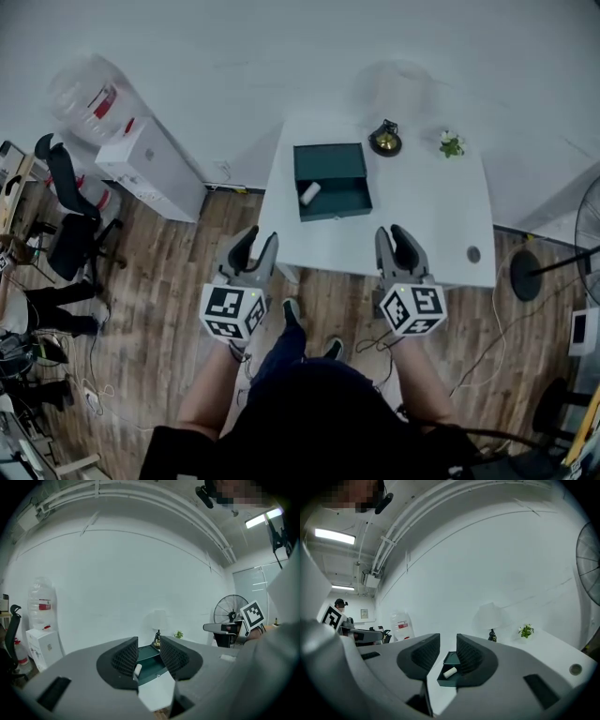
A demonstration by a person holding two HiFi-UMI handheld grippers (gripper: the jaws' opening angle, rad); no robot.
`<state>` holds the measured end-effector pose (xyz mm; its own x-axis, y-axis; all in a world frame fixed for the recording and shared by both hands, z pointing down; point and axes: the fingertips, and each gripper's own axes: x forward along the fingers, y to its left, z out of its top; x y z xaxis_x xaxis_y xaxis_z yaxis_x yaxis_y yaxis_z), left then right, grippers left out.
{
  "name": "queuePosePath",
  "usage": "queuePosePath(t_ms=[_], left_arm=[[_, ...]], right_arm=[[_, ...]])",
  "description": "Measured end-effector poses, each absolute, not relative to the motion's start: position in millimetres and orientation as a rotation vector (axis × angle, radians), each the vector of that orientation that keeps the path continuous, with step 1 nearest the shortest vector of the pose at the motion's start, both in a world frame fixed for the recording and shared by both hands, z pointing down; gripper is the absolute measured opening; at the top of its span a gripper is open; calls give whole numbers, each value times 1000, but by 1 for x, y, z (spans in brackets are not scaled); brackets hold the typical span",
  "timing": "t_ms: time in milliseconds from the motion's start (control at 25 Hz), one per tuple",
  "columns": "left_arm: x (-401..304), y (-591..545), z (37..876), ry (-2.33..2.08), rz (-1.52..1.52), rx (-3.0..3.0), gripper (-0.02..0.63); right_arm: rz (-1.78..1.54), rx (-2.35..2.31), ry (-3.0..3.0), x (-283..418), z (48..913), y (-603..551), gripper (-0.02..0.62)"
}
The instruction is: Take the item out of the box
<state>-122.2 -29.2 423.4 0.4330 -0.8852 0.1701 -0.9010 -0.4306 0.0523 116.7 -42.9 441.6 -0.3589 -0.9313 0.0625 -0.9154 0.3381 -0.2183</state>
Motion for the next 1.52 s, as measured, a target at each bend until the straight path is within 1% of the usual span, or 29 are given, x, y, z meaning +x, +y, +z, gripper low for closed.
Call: queuePosePath(t_ms=[320, 520, 680, 920, 1200, 1360, 1520], left_arm=[[-122, -132, 437, -1464, 132, 2600, 143], [-137, -209, 451, -1376, 151, 2626, 143], [-141, -249, 480, -1296, 210, 2629, 143], [-128, -281, 533, -1183, 311, 2608, 143], [-106, -297, 576, -1134, 438, 2586, 143], [-86, -303, 601, -1105, 552, 2553, 143], [-66, -303, 633, -1078, 732, 2532, 143]], right_arm=[[-268, -1910, 2418, 129, 434, -115, 114], [-238, -2003, 2378, 113, 427, -171, 114], [-249, -2068, 2362, 100, 434, -198, 115], [-296, -2151, 2351, 97, 454, -217, 115], [-369, -2124, 2379, 104, 478, -241, 115], [-390, -2073, 2404, 116, 483, -257, 114], [-418, -2029, 2417, 133, 488, -272, 110]])
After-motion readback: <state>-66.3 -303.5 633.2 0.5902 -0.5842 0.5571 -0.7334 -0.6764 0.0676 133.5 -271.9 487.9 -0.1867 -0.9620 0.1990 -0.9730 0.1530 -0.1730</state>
